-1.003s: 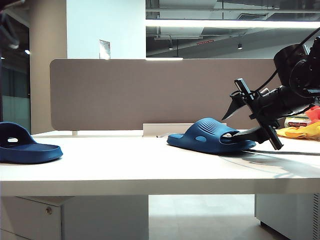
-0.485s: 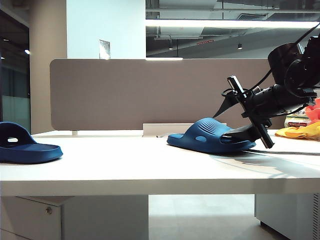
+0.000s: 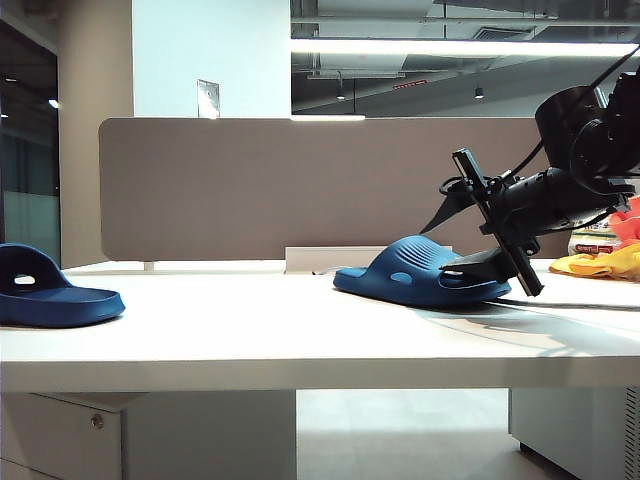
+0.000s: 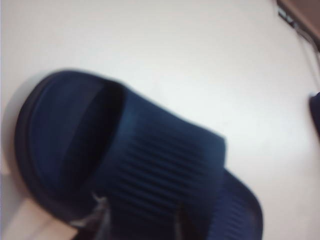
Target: Interlock the pair of blue slippers on the table with their fronts facing up.
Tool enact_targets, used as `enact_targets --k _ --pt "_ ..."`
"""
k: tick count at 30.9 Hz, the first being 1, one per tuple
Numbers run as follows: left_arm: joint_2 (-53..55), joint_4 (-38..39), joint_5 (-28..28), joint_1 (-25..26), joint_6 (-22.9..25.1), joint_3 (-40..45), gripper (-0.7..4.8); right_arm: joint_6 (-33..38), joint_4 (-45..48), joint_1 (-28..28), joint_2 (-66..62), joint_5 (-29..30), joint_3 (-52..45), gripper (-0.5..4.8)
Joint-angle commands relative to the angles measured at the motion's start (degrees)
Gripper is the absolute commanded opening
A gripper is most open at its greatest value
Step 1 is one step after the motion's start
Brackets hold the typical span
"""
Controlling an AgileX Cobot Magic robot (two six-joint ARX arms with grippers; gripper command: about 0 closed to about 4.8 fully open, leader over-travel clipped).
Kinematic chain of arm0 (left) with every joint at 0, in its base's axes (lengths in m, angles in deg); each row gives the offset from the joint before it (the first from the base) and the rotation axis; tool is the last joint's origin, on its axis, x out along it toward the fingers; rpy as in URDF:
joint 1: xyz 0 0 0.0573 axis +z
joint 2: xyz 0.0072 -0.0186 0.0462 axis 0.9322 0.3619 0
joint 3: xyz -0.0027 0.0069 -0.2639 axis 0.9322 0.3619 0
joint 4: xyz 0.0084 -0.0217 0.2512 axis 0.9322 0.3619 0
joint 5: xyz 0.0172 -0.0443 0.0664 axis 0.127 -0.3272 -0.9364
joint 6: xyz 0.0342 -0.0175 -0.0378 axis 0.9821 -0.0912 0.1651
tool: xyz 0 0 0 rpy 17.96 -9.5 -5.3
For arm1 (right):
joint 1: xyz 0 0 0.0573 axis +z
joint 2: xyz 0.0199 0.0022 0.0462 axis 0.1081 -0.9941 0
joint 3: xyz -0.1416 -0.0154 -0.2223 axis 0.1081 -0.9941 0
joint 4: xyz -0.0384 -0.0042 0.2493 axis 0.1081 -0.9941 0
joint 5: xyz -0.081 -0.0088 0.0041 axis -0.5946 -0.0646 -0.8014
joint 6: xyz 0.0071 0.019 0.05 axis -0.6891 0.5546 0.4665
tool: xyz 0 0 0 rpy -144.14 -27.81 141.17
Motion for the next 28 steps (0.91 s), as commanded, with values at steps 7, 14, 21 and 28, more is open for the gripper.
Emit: enact_targets --k 7,14,21,28 --pt "7.54 7.28 0.63 -0.39 5.22 -8.72 1.62 -1.2 0.57 0.11 0.28 1.7 0.2 2.52" --pt "9.97 6.6 -0.79 -0.44 8.17 -9.09 1.62 -1.2 0.55 0.11 0.28 1.7 0.2 2.52" --pt "12.39 6.03 -0.81 -0.55 9.88 -9.09 1.62 -1.22 0.55 0.11 0.28 2.71 0.2 2.52" --pt "13.68 6.8 4.59 -2.64 10.75 -9.09 1.63 -1.18 0.55 0.13 0.28 2.99 0.2 2.52"
